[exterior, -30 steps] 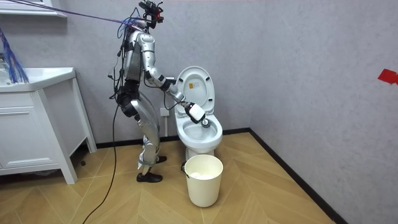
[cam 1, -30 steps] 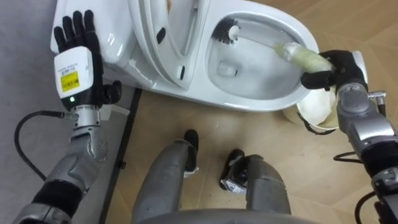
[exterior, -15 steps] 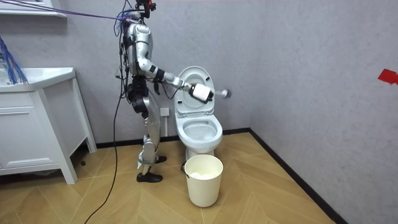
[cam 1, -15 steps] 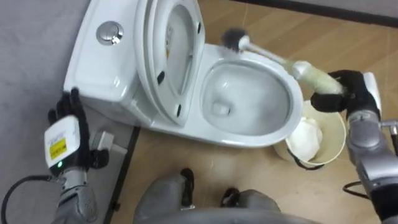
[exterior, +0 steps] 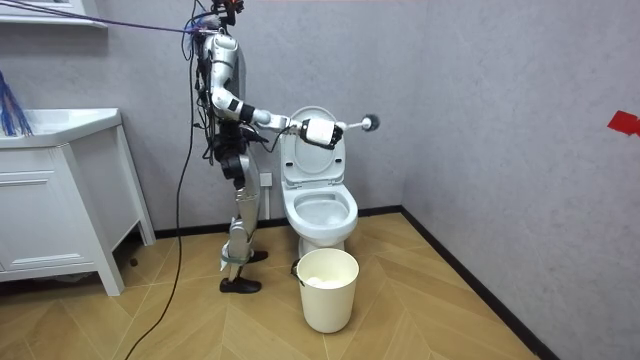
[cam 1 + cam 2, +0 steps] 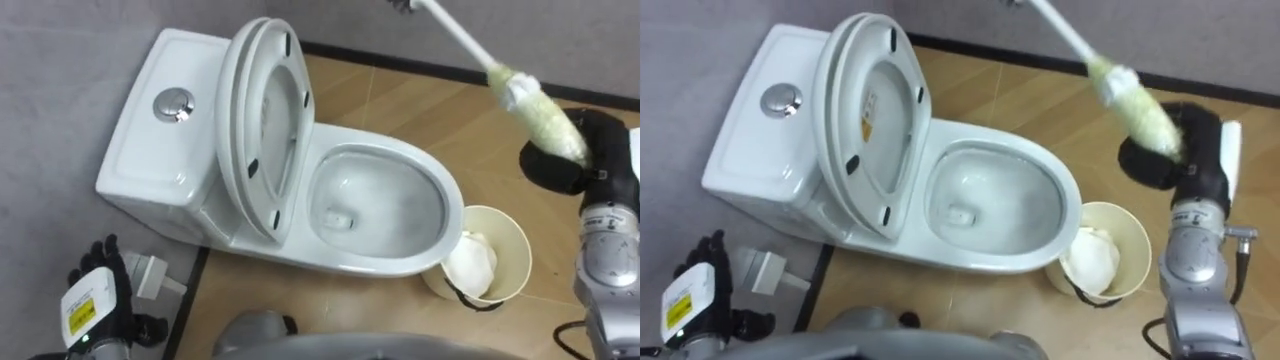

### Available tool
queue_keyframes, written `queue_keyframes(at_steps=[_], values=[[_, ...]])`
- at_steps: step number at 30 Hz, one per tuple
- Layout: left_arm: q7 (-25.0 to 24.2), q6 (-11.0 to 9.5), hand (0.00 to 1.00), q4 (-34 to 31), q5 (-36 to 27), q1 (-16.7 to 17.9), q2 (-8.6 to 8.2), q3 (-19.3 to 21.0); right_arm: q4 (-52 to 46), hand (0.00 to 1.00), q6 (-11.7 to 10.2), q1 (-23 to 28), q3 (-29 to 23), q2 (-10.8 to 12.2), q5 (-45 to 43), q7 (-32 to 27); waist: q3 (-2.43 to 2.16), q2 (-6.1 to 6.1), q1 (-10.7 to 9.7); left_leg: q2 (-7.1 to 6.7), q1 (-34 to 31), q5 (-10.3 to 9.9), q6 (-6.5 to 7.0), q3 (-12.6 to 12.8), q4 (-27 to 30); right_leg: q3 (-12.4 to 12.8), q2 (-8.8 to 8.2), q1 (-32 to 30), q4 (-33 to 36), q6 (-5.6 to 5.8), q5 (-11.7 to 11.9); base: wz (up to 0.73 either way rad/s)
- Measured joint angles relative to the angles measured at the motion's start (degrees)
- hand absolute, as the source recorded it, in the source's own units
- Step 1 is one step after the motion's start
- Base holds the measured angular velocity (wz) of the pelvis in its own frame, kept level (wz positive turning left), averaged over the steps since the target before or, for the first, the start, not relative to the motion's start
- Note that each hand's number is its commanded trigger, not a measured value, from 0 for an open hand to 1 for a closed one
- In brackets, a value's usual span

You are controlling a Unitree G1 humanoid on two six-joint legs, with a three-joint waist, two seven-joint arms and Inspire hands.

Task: Brush toilet

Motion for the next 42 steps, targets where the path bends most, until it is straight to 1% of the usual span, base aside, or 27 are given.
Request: queue_keyframes(at_steps=[2,3,5,6,8,9,11,13,14,15,16,18,19,22,24,25,27,28,31,34,37,39,42], values=[[-0.6,-0.1,0.0,1.3,-0.9,-0.1,-0.6,0.9,-0.3,1.0,0.0,0.5,-0.1,0.0,-0.9,0.0,0.06,-0.09,-0.4,-0.12,0.5,0.0,-0.01,0.4,-0.7,0.7,-0.07,-0.1,0.0,0.04,0.0,-0.22],[-1.1,-0.2,0.0,2.3,-1.0,-0.4,-1.1,1.8,-0.5,1.0,-0.1,0.8,-0.3,0.0,-0.8,0.1,-0.04,0.05,-1.3,-0.15,0.7,0.0,-0.02,0.6,-0.8,0.9,-0.12,0.0,0.0,0.09,0.0,-0.09],[-1.9,-0.2,0.0,3.3,-2.1,-0.7,-1.22,1.9,-0.6,1.0,-0.1,1.0,-0.4,0.1,-0.6,0.1,-0.04,-0.16,-2.1,-0.15,0.9,-0.1,-0.04,0.8,-0.8,1.1,-0.11,0.1,0.0,0.11,0.0,-0.07],[-2.3,-0.2,0.0,3.9,-2.7,-0.7,-1.24,1.9,-0.9,1.0,-0.1,1.1,-0.5,0.3,-0.7,0.1,0.0,-0.34,-2.8,-0.15,0.9,-0.1,-0.05,1.1,-0.8,1.2,-0.1,0.2,0.0,0.11,0.0,-0.04],[-2.5,-0.1,0.0,5.8,-3.3,-1.0,-1.36,1.6,-1.2,1.0,-0.3,1.3,-0.5,0.9,-0.7,0.0,0.07,-0.44,-3.3,-0.04,1.5,-0.3,-0.11,1.3,-0.9,1.6,0.01,0.5,0.0,0.11,0.0,-0.1],[-2.8,0.2,0.0,7.0,-3.4,-1.0,-1.57,1.6,-1.2,1.0,-0.6,2.0,-0.6,1.4,-0.7,0.0,0.0,-0.33,-3.3,0.14,2.1,-0.9,-0.25,1.4,-0.8,2.0,0.26,1.2,-0.3,0.11,0.0,-0.13],[-3.9,1.1,0.0,8.1,-4.8,-1.0,-1.67,1.6,-0.9,1.0,-0.6,3.5,-0.5,1.9,-0.8,-0.2,0.02,-0.13,-3.6,0.2,3.4,-1.4,-0.34,1.4,-0.7,1.9,0.43,3.0,-1.2,0.17,0.0,-0.05],[-5.8,2.5,0.0,8.5,-7.5,-1.5,-1.68,1.7,2.2,1.0,-0.5,3.7,-0.5,3.2,-0.9,-0.3,0.04,0.01,-3.9,0.18,4.7,-1.5,-0.37,1.5,-1.3,2.0,0.42,4.1,-1.9,0.22,0.0,0.0],[-6.2,2.8,0.0,8.5,-7.7,-1.6,-1.67,1.7,3.0,1.0,-0.4,3.7,-0.4,3.5,-0.9,-0.3,0.02,0.07,-3.9,0.14,5.0,-1.5,-0.37,1.5,-1.5,2.0,0.42,4.3,-2.1,0.25,0.0,-0.03],[-7.0,3.3,0.0,8.5,-7.7,-1.8,-1.67,1.7,4.4,1.0,-0.4,3.8,-0.4,4.0,-1.0,-0.3,0.0,0.33,-4.0,0.09,5.4,-1.5,-0.36,1.6,-1.7,2.1,0.41,4.7,-2.3,0.31,0.1,0.0],[-7.7,3.6,0.0,8.3,-7.7,-1.8,-1.69,1.7,5.3,1.0,0.3,4.1,-0.4,4.5,-1.0,-0.4,-0.14,0.68,-4.2,0.01,5.5,-1.5,-0.36,1.6,-1.8,2.3,0.46,4.9,-2.7,0.42,0.1,0.0],[-8.9,4.1,0.0,8.1,-7.7,-2.7,-1.69,1.7,6.9,1.0,0.6,4.4,-0.3,5.0,-1.0,-0.9,-0.13,0.9,-4.6,-0.13,5.8,-1.5,-0.33,1.6,-2.2,2.4,0.5,5.2,-3.1,0.56,0.2,0.0],[-9.5,4.4,0.0,8.1,-7.7,-2.9,-1.7,1.7,8.4,1.0,0.6,4.6,-0.1,5.3,-0.9,-1.6,-0.26,1.03,-4.6,-0.2,5.9,-1.5,-0.32,1.6,-2.3,2.5,0.5,5.4,-3.1,0.59,0.2,0.0],[-9.9,4.5,0.0,7.0,-7.6,-3.6,-1.72,1.7,10.5,1.0,0.8,5.2,0.0,6.1,-0.9,-2.3,-0.34,1.21,-4.6,-0.21,5.8,-1.5,-0.31,1.7,-2.4,2.6,0.43,5.1,-3.0,0.59,0.2,-0.03],[-9.9,4.5,0.0,6.8,-7.7,-4.1,-1.82,1.7,12.3,1.0,0.8,5.3,1.0,6.5,-0.6,-2.7,-0.38,1.48,-4.5,-0.26,5.8,-1.5,-0.32,2.8,-2.7,3.5,0.71,4.6,-3.0,0.58,0.2,-0.2],[-10.0,4.6,0.0,6.7,-7.6,-4.3,-1.92,1.7,13.8,1.0,0.8,5.3,1.8,6.6,-0.5,-3.1,-0.41,1.46,-4.8,-0.29,5.8,-1.5,-0.33,2.9,-2.7,3.6,0.93,4.7,-3.0,0.56,0.3,-0.12],[-10.3,4.9,0.0,6.7,-7.6,-4.1,-2.23,1.6,16.0,1.0,0.8,5.3,1.9,7.0,-0.4,-3.1,-0.38,1.5,-4.8,-0.3,5.8,-1.5,-0.33,2.9,-2.7,3.8,0.93,4.6,-3.0,0.55,0.3,-0.02],[-10.9,5.0,0.0,6.6,-7.6,-4.0,-2.22,1.5,17.2,1.0,1.2,5.3,2.1,7.1,0.0,-3.2,-0.39,1.78,-4.9,-0.25,5.8,-1.5,-0.33,2.9,-2.7,3.8,0.93,4.5,-3.0,0.54,0.4,0.0],[-11.4,5.1,0.0,6.7,-7.6,-4.1,-2.23,1.4,19.4,1.0,1.5,5.1,2.5,7.4,1.0,-3.9,-0.4,2.1,-4.9,-0.13,5.8,-1.5,-0.34,2.9,-2.7,3.8,0.93,4.5,-3.1,0.54,0.4,0.0],[-12.8,5.1,0.0,6.7,-7.6,-4.1,-2.41,1.5,23.6,1.0,1.5,3.7,2.3,8.2,1.3,-5.3,-0.41,3.06,-5.0,0.09,5.9,-1.5,-0.31,2.9,-2.8,3.8,0.95,4.6,-3.1,0.6,0.5,0.0],[-13.7,5.1,0.0,7.9,-7.6,-4.3,-2.67,1.5,26.7,1.0,1.4,3.1,2.3,8.3,1.6,-6.4,-0.31,3.81,-5.0,0.01,6.3,-1.5,-0.29,2.9,-3.3,3.8,0.96,4.7,-3.1,0.67,0.7,-0.04],[-14.0,5.1,0.0,8.8,-7.6,-4.6,-2.86,1.5,29.1,1.0,1.4,2.6,2.3,8.3,2.4,-6.9,-0.35,4.32,-5.1,-0.07,6.7,-1.5,-0.27,3.0,-3.5,3.8,0.92,4.9,-3.0,0.69,0.7,-0.03],[-14.9,5.1,0.0,10.4,-7.6,-5.3,-3.05,1.6,31.6,1.0,1.3,2.5,2.3,8.5,5.7,-7.0,-0.31,4.45,-5.2,-0.25,6.9,-1.4,-0.25,3.0,-3.6,4.2,0.96,5.1,-3.2,0.69,0.7,0.0]])
